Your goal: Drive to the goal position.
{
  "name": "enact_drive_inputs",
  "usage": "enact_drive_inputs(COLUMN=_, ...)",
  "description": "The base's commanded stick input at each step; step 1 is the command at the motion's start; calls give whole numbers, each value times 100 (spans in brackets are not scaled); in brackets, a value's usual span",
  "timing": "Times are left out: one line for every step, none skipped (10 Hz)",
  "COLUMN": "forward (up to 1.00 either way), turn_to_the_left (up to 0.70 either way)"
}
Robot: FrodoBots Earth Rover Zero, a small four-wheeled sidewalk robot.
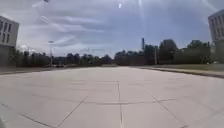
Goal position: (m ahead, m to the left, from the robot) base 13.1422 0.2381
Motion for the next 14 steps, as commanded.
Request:
enact_drive_inputs(forward=50, turn_to_the_left=0)
enact_drive_inputs(forward=50, turn_to_the_left=0)
enact_drive_inputs(forward=50, turn_to_the_left=0)
enact_drive_inputs(forward=50, turn_to_the_left=0)
enact_drive_inputs(forward=50, turn_to_the_left=0)
enact_drive_inputs(forward=50, turn_to_the_left=0)
enact_drive_inputs(forward=50, turn_to_the_left=0)
enact_drive_inputs(forward=50, turn_to_the_left=0)
enact_drive_inputs(forward=50, turn_to_the_left=0)
enact_drive_inputs(forward=50, turn_to_the_left=0)
enact_drive_inputs(forward=50, turn_to_the_left=0)
enact_drive_inputs(forward=50, turn_to_the_left=0)
enact_drive_inputs(forward=50, turn_to_the_left=0)
enact_drive_inputs(forward=50, turn_to_the_left=0)
